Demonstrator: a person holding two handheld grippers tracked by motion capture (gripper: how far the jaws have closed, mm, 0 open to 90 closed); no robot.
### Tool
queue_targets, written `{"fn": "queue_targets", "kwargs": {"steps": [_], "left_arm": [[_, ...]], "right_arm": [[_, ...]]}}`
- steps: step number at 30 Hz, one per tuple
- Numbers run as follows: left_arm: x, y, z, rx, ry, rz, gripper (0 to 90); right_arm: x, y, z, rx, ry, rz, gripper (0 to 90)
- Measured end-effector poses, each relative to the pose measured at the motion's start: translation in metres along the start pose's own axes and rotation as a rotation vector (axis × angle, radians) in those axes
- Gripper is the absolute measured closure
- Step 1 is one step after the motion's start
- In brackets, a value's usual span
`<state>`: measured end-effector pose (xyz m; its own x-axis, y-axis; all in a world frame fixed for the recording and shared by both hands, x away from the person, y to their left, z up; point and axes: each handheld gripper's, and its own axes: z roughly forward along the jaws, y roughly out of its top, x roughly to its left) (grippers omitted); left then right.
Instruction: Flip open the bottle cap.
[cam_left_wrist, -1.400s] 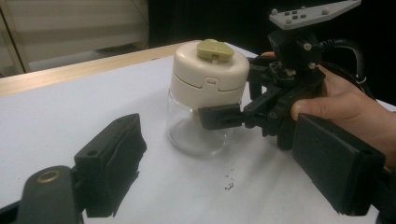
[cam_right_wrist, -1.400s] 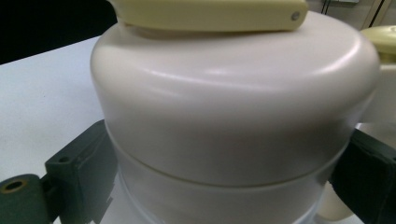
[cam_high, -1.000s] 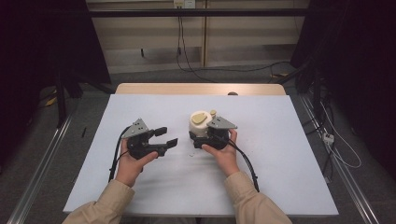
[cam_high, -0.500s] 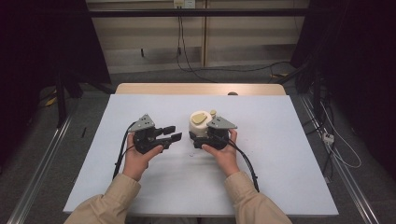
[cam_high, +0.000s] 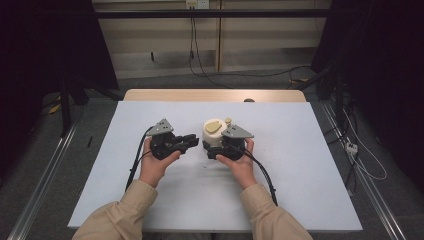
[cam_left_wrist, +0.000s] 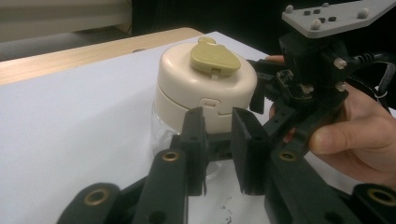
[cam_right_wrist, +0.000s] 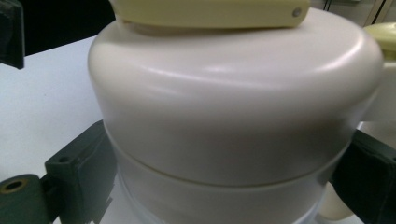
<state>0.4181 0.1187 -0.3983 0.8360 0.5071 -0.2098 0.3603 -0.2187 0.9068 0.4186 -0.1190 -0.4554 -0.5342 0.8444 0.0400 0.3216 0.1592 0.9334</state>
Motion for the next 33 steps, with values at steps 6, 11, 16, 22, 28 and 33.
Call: {"fn": "queue_targets", "kwargs": {"steps": [6, 11, 16, 22, 28, 33], "left_arm": [[-0.001, 0.007, 0.005, 0.013, -0.017, 0.006, 83.1], [-0.001, 0.012, 0.009, 0.022, -0.022, 0.003, 87.6], [-0.001, 0.017, 0.013, 0.038, -0.028, 0.007, 90.0], [-0.001, 0.02, 0.017, 0.065, -0.026, 0.017, 90.0], [0.0, 0.022, 0.02, 0.072, -0.016, 0.018, 90.0], [-0.001, 0.024, 0.023, 0.081, -0.008, 0.019, 90.0]], "right_arm": [[0.0, 0.0, 0.0, 0.0, 0.0, 0.0, 4.5], [0.0, 0.0, 0.0, 0.001, -0.001, 0.0, 4.5], [0.0, 0.0, 0.0, 0.003, -0.001, 0.0, 4.5], [0.0, 0.0, 0.0, 0.003, -0.001, -0.001, 4.6], [0.0, 0.0, 0.0, 0.004, -0.001, -0.003, 4.5], [0.0, 0.0, 0.0, 0.003, 0.0, -0.003, 4.6]]}}
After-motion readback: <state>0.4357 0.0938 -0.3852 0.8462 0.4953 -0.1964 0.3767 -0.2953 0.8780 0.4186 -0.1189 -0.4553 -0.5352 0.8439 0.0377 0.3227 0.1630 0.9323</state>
